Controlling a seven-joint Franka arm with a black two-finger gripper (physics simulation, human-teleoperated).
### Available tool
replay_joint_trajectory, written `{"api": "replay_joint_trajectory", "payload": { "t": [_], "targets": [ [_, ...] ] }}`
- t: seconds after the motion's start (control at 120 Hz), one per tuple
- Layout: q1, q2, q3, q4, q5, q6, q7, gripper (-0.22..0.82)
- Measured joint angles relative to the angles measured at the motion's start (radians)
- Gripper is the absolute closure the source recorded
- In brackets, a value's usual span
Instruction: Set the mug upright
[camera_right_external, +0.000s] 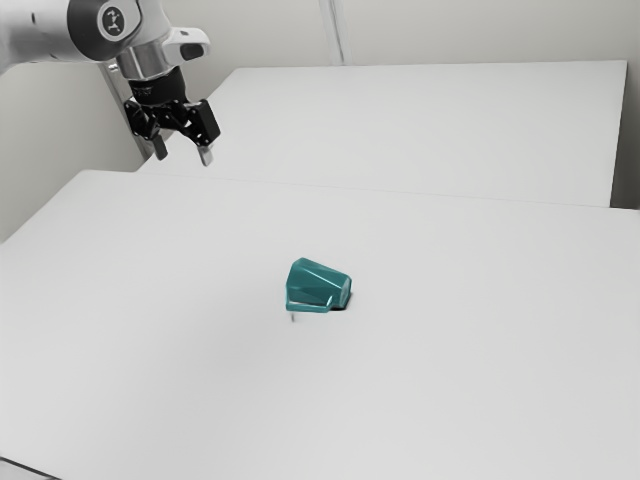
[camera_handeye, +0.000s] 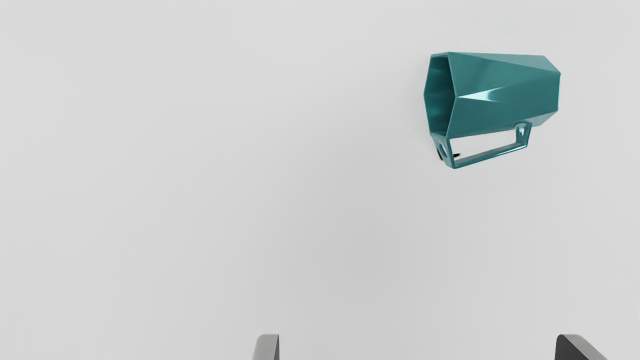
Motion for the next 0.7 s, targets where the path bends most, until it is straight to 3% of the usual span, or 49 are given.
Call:
{"api": "replay_joint_trajectory", "payload": {
  "t": [0.333, 0.7],
  "targets": [
    [0.000, -0.010, 0.001, -0.013, -0.059, 0.050, 0.019, 0.00],
    [-0.014, -0.031, 0.019, -0.242, -0.339, 0.323, 0.130, 0.00]
  ]
}}
